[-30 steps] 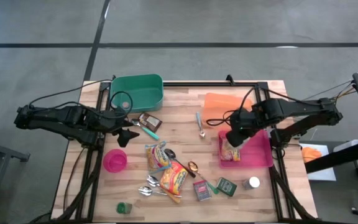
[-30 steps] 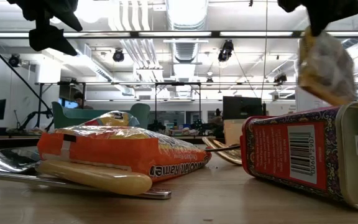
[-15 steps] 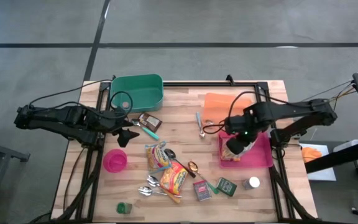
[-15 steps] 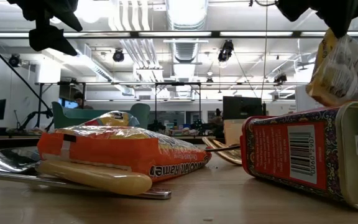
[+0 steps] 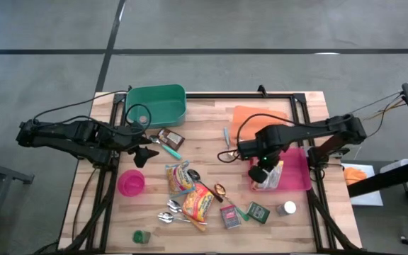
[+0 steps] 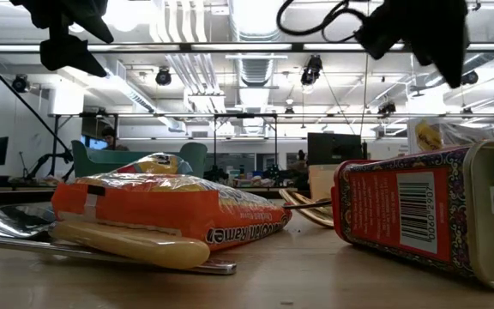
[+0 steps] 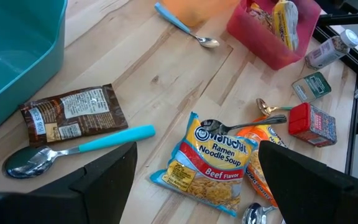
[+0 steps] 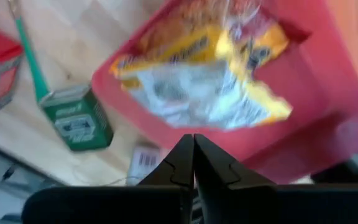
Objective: Pick & Place Food Item
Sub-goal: Put the green paprika seasoning can into the green bin
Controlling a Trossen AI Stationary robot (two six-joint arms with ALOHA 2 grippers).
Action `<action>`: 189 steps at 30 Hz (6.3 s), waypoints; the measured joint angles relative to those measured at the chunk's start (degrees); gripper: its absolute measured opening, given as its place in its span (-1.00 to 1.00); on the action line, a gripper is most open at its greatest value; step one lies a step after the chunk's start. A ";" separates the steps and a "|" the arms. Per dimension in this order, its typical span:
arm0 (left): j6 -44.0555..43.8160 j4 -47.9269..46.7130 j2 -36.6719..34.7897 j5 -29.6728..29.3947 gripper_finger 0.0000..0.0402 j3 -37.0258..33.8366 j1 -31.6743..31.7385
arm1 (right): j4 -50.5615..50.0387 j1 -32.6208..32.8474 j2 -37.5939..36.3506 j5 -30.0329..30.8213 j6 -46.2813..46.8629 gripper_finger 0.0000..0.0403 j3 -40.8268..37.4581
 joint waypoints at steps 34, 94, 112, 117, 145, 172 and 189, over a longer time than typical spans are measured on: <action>-0.02 -0.26 0.01 0.00 0.68 0.00 -0.01 | 12.03 0.50 -0.61 6.57 -1.73 -0.07 -1.18; 1.46 3.69 0.02 -0.20 0.68 0.00 -0.02 | 30.14 31.19 19.53 13.34 12.80 0.60 -2.58; 1.47 3.46 0.03 -0.20 0.68 0.00 -0.02 | 31.95 31.17 21.97 13.57 12.67 0.42 -3.54; 1.46 3.48 0.04 -0.20 0.68 0.00 -0.02 | 32.01 31.12 22.05 13.38 12.50 0.24 -3.54; 1.41 8.14 0.02 -1.05 0.68 0.00 0.00 | 30.93 30.83 11.91 34.27 26.91 0.24 -1.08; 0.87 17.61 4.17 -16.60 0.68 0.00 -0.23 | 40.28 11.63 2.82 57.22 38.80 0.24 -1.14; 19.40 43.60 20.00 -32.74 0.68 0.26 -9.90 | 62.06 2.44 0.92 56.32 33.73 0.24 -1.07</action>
